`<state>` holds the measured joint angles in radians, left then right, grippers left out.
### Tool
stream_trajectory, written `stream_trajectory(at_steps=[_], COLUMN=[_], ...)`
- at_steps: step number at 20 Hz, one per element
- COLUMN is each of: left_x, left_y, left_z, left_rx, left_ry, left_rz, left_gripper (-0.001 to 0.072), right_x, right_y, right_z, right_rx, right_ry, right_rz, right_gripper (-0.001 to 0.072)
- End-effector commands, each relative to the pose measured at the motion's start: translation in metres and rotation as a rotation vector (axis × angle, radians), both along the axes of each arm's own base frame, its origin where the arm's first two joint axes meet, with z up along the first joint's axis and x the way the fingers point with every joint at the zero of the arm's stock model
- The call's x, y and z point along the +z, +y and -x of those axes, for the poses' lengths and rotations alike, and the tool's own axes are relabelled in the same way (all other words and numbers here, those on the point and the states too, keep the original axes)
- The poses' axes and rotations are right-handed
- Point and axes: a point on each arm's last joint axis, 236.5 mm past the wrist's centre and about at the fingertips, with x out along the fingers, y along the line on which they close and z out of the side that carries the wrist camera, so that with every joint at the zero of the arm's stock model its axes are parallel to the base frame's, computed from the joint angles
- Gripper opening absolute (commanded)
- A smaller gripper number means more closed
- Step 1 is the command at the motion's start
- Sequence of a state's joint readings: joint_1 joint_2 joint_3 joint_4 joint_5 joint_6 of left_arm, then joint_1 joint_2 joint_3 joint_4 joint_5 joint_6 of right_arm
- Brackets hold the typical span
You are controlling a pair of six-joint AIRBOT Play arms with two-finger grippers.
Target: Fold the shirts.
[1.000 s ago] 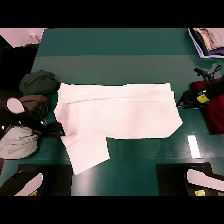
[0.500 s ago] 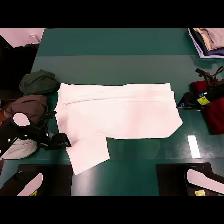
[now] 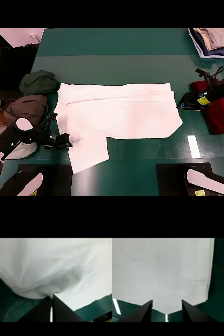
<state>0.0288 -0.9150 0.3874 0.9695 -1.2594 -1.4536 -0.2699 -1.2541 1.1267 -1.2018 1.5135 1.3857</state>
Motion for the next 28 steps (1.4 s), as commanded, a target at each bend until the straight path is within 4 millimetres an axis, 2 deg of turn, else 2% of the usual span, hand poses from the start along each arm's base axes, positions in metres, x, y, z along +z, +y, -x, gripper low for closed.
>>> stream_trajectory(at_steps=[1, 5, 7, 8, 11, 13, 15, 17, 18, 19, 21, 23, 26, 28], left_x=[0.014, 0.045, 0.052, 0.052, 0.052, 0.052, 0.052, 0.052, 0.052, 0.051, 0.051, 0.055, 0.075, 0.093], left_y=[-0.01, -0.007, -0.007, -0.006, -0.006, -0.006, -0.006, -0.006, -0.005, -0.004, -0.003, 0.004, 0.004, 0.001], left_z=[-0.016, -0.046, -0.058, -0.062, -0.06, -0.059, -0.059, -0.059, -0.059, -0.058, -0.05, -0.036, -0.021, -0.016], left_rx=[-0.003, -0.039, -0.03, -0.024, -0.027, -0.03, -0.03, -0.03, -0.033, -0.041, -0.072, -0.132, -0.149, -0.121], left_ry=[-0.062, -0.162, -0.203, -0.214, -0.208, -0.206, -0.206, -0.206, -0.205, -0.206, -0.185, -0.147, -0.175, -0.229], left_rz=[0.051, 0.044, 0.039, 0.034, 0.036, 0.037, 0.037, 0.036, 0.033, 0.028, 0.024, -0.002, -0.004, 0.0], left_gripper=[0.0027, 0.0027, 0.0027, 0.0027, 0.0027, 0.0027, 0.0027, 0.0027, 0.0027, 0.0027, 0.0026, 0.0025, 0.0026, 0.0026], right_x=[-0.004, -0.036, -0.054, -0.063, -0.083, -0.093, -0.102, -0.107, -0.107, -0.105, -0.092, -0.076, -0.057, -0.044], right_y=[-0.005, -0.016, -0.012, -0.009, 0.006, 0.008, 0.007, 0.008, 0.008, 0.009, 0.01, 0.005, -0.011, -0.011], right_z=[0.02, 0.065, 0.089, 0.094, 0.086, 0.081, 0.081, 0.083, 0.084, 0.085, 0.089, 0.102, 0.134, 0.141], right_rx=[0.007, -0.115, -0.165, -0.181, -0.254, -0.282, -0.288, -0.266, -0.255, -0.236, -0.206, -0.164, -0.123, -0.121], right_ry=[0.062, 0.116, 0.164, 0.173, 0.133, 0.13, 0.155, 0.166, 0.167, 0.16, 0.132, 0.112, 0.135, 0.105], right_rz=[0.011, -0.009, -0.04, -0.05, -0.108, -0.121, -0.126, -0.131, -0.132, -0.131, -0.127, -0.076, 0.046, 0.072], right_gripper=[0.0423, 0.0424, 0.0425, 0.0425, 0.0424, 0.0423, 0.0348, 0.0232, 0.0096, 0.0017, 0.0016, 0.0015, 0.0015, 0.0015])
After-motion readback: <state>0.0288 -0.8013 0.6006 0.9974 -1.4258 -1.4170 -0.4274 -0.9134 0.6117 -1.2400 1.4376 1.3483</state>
